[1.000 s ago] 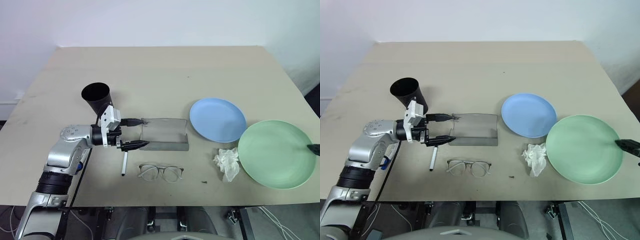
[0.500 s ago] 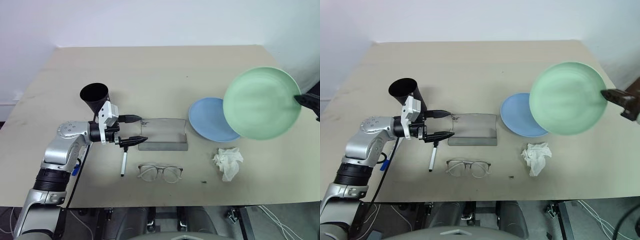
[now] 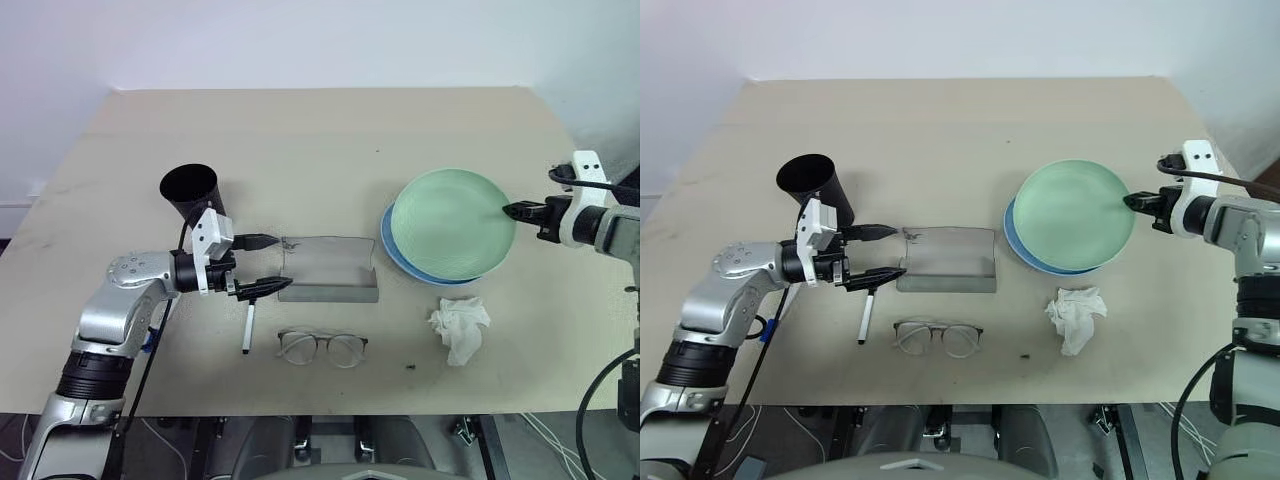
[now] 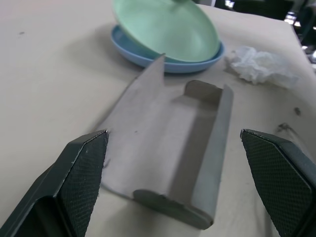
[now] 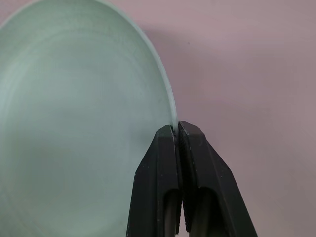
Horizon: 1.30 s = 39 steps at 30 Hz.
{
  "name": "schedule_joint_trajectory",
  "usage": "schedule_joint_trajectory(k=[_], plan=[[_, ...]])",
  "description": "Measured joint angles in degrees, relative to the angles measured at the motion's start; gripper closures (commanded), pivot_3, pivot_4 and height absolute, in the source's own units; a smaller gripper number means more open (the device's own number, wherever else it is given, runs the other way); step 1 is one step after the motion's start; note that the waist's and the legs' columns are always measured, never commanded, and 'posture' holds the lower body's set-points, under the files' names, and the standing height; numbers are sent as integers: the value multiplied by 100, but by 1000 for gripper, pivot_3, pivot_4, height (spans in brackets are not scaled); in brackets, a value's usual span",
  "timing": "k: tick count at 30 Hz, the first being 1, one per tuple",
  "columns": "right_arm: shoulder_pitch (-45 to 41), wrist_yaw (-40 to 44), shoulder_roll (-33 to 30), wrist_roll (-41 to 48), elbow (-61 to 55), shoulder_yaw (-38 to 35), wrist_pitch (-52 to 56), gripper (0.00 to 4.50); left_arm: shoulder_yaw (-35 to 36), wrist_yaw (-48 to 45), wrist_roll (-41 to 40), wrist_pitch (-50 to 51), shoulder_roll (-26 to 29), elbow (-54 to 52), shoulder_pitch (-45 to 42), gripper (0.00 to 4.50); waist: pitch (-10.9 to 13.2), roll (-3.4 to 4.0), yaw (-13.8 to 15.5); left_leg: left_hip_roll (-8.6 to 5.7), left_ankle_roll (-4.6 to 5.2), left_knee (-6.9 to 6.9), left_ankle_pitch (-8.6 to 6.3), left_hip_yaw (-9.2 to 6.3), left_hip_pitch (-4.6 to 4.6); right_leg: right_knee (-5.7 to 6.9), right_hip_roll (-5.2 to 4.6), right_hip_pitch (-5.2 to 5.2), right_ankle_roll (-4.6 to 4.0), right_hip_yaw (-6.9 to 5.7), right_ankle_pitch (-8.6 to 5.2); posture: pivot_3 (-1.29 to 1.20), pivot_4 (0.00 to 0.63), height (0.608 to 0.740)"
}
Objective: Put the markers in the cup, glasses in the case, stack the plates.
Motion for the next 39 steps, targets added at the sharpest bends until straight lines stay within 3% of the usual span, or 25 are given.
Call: schedule_joint_trajectory(k=[8, 11, 17, 22, 29, 39], plan=[[19, 220, -8, -155, -211, 226, 211, 4469, 5, 32, -45, 36, -1, -30, 4, 0, 0, 0, -8, 0, 2, -3, 1, 0, 0, 0, -1, -2, 1, -1, 1, 0, 150, 740], [126, 254, -8, -215, -451, 327, 222, 3784, 4, 33, -43, 32, -1, -26, 4, 0, 0, 0, -7, 0, 5, -2, 3, 0, 0, 1, -1, -2, 1, -1, 1, 0, 150, 740], [195, 226, -6, -333, -748, 356, 5, 1658, 0, 56, -41, 24, -25, -24, 4, 0, 0, 0, -7, 0, -2, 0, -1, 0, 0, 2, -1, -1, 2, -1, 2, 0, 150, 740], [386, 426, -71, -213, -1296, -112, -531, 42, -3, 64, -38, 7, -27, 10, -4, 0, 0, 0, 14, 0, 5, -1, 3, 0, 0, 3, -1, 0, 3, -3, 3, 0, 150, 740], [1891, 1733, -353, 1220, -3115, -1256, -201, 42, 20, 81, -29, -37, -16, 100, -66, 0, -1, -1, -8, 0, 14, 8, -1, -2, 6, -2, -1, 14, 30, -2, 19, 0, 150, 740], [3176, 2247, -702, 1622, -4020, -1177, -55, 42, -6, 25, 8, -141, -24, 273, -208, 0, -1, -2, 15, 1, 3, 16, -4, -2, 9, -1, -5, 20, -3, -1, 19, 0, 150, 740]])
